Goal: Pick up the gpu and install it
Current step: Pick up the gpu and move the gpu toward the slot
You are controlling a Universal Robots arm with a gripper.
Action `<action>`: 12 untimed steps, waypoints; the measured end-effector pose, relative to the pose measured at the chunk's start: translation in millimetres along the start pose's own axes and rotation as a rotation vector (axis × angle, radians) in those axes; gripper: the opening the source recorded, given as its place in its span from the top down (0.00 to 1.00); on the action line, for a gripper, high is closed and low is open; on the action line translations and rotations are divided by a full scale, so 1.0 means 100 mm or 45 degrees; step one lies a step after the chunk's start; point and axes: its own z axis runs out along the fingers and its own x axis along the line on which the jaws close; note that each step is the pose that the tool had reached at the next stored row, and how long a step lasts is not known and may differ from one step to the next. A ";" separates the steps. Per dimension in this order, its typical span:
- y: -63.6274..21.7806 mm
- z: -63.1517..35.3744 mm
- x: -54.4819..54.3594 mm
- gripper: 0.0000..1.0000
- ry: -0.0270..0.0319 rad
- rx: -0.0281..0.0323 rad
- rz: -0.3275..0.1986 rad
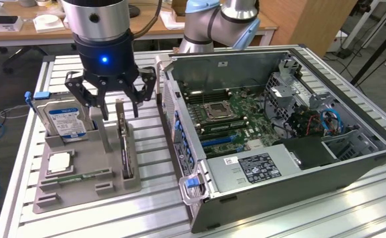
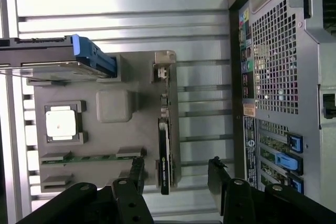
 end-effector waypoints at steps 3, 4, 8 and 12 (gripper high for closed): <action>-0.010 0.018 0.00 0.40 0.0002 0.0002 0.000; -0.014 0.023 0.00 0.40 0.0000 0.0001 0.000; -0.043 0.040 0.00 0.40 0.0000 0.0002 0.000; -0.075 0.061 0.00 0.40 0.0000 0.0001 0.000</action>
